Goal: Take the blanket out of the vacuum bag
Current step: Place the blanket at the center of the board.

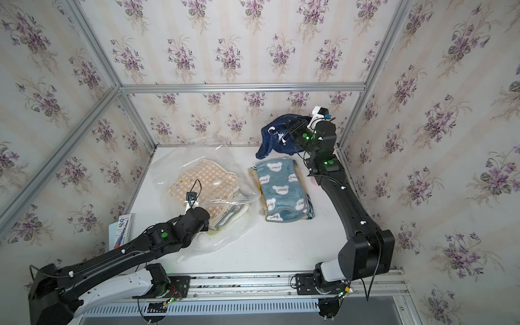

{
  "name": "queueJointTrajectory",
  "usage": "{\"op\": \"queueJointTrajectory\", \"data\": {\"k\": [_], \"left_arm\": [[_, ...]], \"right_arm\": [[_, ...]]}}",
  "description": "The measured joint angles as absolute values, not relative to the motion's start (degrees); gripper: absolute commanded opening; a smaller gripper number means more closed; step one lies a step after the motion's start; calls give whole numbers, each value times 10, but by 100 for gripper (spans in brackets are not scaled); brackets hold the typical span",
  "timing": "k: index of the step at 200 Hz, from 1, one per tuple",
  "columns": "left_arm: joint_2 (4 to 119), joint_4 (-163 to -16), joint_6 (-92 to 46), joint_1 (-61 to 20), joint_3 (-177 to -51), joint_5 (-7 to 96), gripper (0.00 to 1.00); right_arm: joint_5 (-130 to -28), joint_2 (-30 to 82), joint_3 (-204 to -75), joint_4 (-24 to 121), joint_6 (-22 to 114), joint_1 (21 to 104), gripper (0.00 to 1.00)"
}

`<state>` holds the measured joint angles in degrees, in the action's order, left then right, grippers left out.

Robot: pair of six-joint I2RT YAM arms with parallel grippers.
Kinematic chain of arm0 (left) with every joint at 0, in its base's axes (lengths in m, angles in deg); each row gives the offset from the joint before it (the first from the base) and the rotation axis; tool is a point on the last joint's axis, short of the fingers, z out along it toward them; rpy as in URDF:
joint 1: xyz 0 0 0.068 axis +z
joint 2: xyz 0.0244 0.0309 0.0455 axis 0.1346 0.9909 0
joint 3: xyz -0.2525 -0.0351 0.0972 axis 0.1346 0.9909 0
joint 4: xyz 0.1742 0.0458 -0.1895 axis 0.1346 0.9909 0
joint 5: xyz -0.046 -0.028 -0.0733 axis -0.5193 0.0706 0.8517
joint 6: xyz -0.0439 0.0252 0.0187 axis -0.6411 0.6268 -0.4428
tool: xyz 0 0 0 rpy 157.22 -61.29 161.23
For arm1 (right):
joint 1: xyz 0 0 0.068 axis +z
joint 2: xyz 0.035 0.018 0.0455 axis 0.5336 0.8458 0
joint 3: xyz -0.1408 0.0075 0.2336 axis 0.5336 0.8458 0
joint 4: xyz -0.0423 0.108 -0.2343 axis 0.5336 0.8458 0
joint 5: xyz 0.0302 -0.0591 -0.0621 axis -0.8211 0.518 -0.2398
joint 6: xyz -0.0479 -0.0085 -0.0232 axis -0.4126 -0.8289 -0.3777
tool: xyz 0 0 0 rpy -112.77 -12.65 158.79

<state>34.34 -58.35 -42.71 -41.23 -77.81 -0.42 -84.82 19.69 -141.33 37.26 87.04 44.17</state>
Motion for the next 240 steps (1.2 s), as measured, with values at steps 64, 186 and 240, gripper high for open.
{"op": "queueJointTrajectory", "data": {"k": [64, 186, 240], "left_arm": [[340, -593, -427, -412, -770, 9, 10], [303, -576, -438, -412, -770, 22, 11], [313, -579, -437, -412, -769, 25, 11]], "right_arm": [[-777, 60, -994, 393, 895, 481, 0], [-771, -21, -981, 465, 860, 506, 25], [-760, -46, -950, 568, 830, 506, 67]]}}
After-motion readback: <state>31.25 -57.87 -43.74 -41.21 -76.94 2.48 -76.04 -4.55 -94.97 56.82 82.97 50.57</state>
